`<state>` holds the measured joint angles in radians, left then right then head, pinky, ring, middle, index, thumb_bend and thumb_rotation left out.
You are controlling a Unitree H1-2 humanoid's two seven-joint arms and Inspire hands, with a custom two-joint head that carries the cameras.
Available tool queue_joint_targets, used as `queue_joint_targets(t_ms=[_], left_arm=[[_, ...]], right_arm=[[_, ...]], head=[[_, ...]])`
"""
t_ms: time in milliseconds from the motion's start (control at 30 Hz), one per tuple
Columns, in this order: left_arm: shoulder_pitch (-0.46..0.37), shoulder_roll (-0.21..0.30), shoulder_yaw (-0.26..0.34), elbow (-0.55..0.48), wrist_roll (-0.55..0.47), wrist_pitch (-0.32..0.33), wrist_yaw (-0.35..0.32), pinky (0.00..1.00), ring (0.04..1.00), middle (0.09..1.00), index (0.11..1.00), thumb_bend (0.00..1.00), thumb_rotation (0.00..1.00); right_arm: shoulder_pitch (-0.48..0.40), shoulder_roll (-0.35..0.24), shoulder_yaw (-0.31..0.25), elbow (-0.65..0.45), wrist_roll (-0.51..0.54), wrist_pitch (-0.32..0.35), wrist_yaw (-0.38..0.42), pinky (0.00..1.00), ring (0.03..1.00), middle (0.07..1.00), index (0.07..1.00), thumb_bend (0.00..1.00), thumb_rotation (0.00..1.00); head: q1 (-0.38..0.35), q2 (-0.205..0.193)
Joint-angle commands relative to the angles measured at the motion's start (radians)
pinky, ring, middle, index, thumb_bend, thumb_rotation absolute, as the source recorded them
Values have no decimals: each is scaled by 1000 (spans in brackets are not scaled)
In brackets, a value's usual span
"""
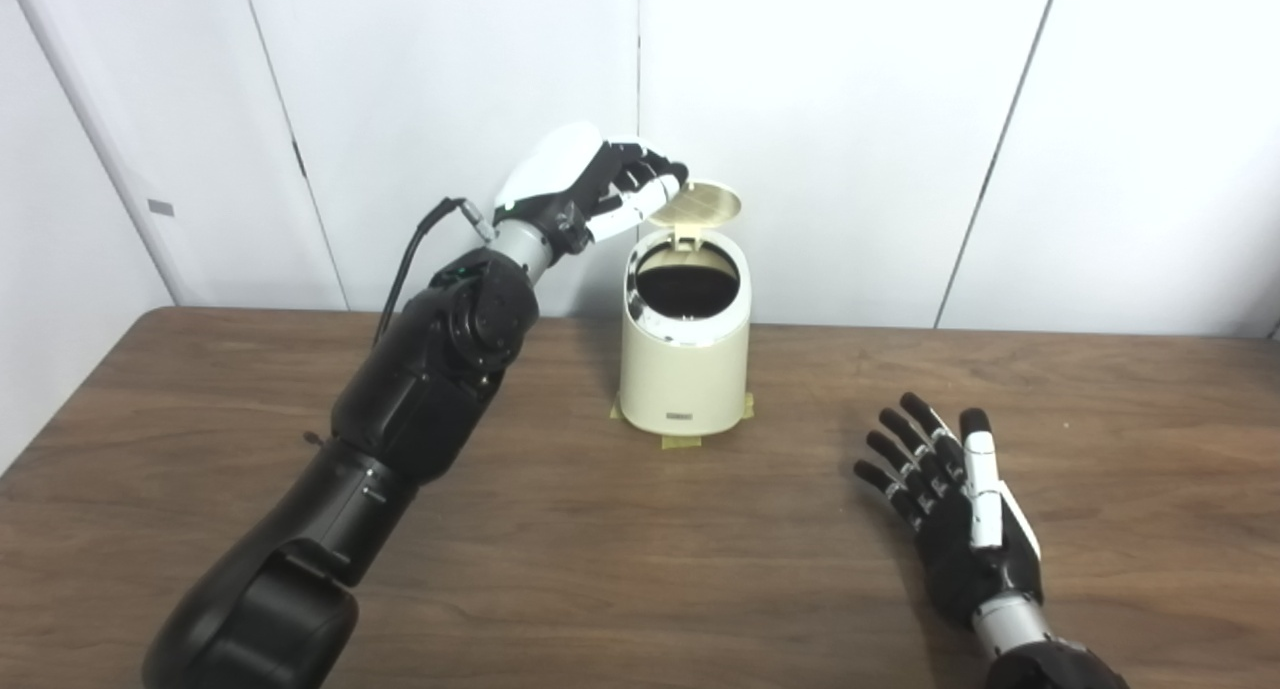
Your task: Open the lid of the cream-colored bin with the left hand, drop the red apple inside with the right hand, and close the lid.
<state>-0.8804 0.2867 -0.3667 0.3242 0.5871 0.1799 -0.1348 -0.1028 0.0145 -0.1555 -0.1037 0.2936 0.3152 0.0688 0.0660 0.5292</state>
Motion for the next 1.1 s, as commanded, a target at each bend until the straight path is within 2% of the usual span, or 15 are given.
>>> queue_joint_targets(t_ms=[0,67,133,200,300,400,633,933,1067], left_arm=[[-61,23,-8,-37,48,-35,11,654,704,727,732,458,953],[-62,29,-21,-43,70,-38,0,644,704,721,716,457,865],[-64,37,-39,-47,98,-32,-27,680,729,734,723,459,892],[-63,42,-49,-52,118,-28,-50,845,788,771,752,489,936],[-61,48,-53,-59,133,-37,-68,925,811,783,761,489,934],[-56,54,-55,-64,147,-51,-83,935,807,776,745,479,931],[-41,71,-77,-96,207,-51,-133,942,808,781,754,485,999],[-4,95,-101,-149,273,-66,-181,933,784,760,741,499,997],[20,108,-112,-173,313,-86,-179,928,779,746,732,516,1000]], right_arm=[[-25,1,1,-36,16,-6,-3,801,879,890,918,514,940],[-26,2,0,-35,16,-4,-7,797,876,887,918,506,945],[-27,2,-2,-33,17,-5,-7,795,875,885,918,503,943],[-27,1,-2,-31,17,-6,-8,804,884,889,923,499,946],[-27,-1,-3,-31,13,-5,-12,801,883,891,925,512,944],[-28,-2,-4,-24,10,-7,-16,788,875,882,913,522,939],[-28,-2,-6,-13,18,-6,-19,787,871,877,914,501,963],[-29,-6,-5,-20,15,6,-27,765,865,872,923,496,968],[-31,-5,-1,-21,8,11,-34,772,856,856,913,493,970]], head=[[1,1],[1,1],[-2,0],[-2,0],[-4,1],[-3,0],[-8,6],[-9,16],[-12,20]])
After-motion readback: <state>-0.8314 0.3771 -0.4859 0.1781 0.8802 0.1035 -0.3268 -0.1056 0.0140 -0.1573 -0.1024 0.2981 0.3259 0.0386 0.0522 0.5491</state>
